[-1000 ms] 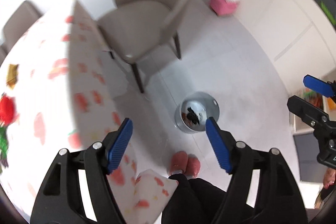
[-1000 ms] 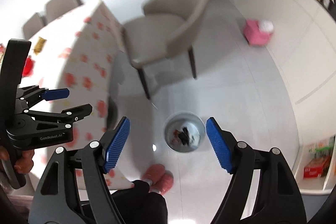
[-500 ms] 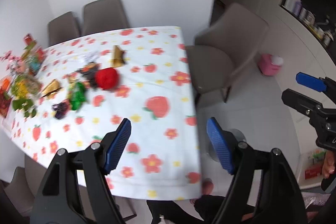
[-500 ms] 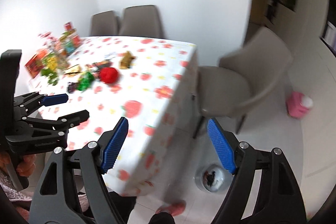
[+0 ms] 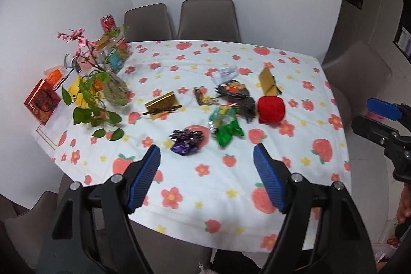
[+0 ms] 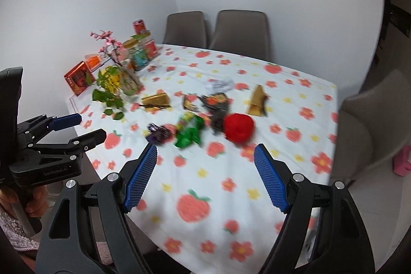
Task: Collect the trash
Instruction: 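Move both open tools back over the table, then grasp the purple foil wrapper with the left tool while the right tool grasps the green snack bag, then carry the purple wrapper and green bag toward the grey bin, then open both tools over the grey bin to drop the wrapper and bag, then move both open tools back over the table, then grasp the grey yarn doll with the left tool while the right tool grasps the red knit hat, then carry the yarn doll and red hat over the grey bin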
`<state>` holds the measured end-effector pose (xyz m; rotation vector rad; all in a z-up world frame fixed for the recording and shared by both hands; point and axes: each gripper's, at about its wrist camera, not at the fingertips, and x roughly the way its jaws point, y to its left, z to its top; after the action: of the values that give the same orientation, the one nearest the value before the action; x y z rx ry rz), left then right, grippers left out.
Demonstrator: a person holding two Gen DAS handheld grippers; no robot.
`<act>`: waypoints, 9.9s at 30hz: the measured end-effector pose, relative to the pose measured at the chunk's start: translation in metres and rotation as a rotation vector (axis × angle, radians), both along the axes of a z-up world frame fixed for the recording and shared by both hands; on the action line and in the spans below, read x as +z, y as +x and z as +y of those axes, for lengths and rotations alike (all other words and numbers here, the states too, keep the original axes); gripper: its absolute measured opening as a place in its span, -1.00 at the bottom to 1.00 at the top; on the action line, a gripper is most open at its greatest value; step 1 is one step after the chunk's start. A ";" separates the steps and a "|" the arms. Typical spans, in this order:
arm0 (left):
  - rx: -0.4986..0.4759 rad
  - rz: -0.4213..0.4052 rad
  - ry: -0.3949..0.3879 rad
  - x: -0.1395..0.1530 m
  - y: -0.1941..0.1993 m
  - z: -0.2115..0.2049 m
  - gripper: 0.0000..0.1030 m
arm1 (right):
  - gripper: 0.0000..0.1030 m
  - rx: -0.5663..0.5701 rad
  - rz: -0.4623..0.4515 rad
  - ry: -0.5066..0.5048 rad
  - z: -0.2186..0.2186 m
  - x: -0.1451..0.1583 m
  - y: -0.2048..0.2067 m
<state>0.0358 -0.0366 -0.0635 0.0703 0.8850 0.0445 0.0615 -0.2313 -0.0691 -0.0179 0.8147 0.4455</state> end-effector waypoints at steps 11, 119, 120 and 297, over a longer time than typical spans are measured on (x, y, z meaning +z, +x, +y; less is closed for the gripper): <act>0.141 0.089 -0.041 -0.048 0.045 0.082 0.45 | 0.46 0.099 0.047 -0.094 0.091 -0.052 0.087; -1.021 0.633 0.019 -0.603 -0.009 -0.739 -0.80 | -0.36 -0.901 0.458 0.040 -0.593 -0.582 -0.146; -1.025 0.649 0.026 -0.611 -0.008 -0.739 -0.80 | -0.20 -0.906 0.460 0.045 -0.593 -0.587 -0.145; -1.017 0.257 -0.259 -0.156 -0.109 -0.524 -0.84 | -0.49 -0.863 0.112 -0.039 -0.461 -0.110 -0.258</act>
<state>-0.0728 -0.5603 -0.2195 0.2804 1.0184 -1.0445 -0.1964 -0.6921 -0.1788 0.3152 0.8601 -0.3871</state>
